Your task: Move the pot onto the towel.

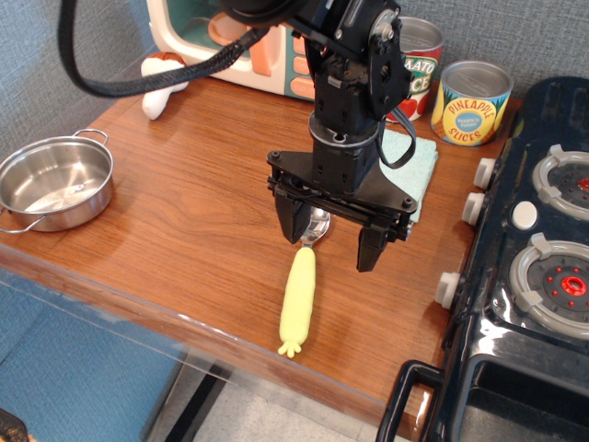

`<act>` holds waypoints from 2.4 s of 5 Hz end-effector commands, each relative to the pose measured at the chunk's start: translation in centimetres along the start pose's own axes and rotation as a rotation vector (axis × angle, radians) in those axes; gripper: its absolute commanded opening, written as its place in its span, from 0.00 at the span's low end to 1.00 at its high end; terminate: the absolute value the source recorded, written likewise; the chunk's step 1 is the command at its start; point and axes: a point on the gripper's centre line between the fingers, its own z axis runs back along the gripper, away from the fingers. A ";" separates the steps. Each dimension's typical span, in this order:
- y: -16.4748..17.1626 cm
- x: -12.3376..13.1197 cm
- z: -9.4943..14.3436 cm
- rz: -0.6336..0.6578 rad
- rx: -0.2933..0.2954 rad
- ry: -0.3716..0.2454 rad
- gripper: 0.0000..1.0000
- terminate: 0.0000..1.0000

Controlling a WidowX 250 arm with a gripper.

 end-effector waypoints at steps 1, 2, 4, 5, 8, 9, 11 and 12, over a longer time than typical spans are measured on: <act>0.0 0.0 0.0 0.000 0.000 0.000 1.00 0.00; 1.8 -0.3 0.7 0.076 0.006 -0.006 1.00 0.00; 10.6 0.8 2.5 0.265 0.006 -0.030 1.00 0.00; 15.4 1.5 3.3 0.330 0.043 -0.039 1.00 0.00; 22.0 1.2 0.2 0.376 0.155 0.068 1.00 0.00; 21.8 0.3 -1.3 0.399 0.167 0.097 1.00 0.00; 21.8 0.0 -2.5 0.449 0.180 0.128 1.00 0.00; 21.6 -0.1 -2.6 0.470 0.191 0.144 0.00 0.00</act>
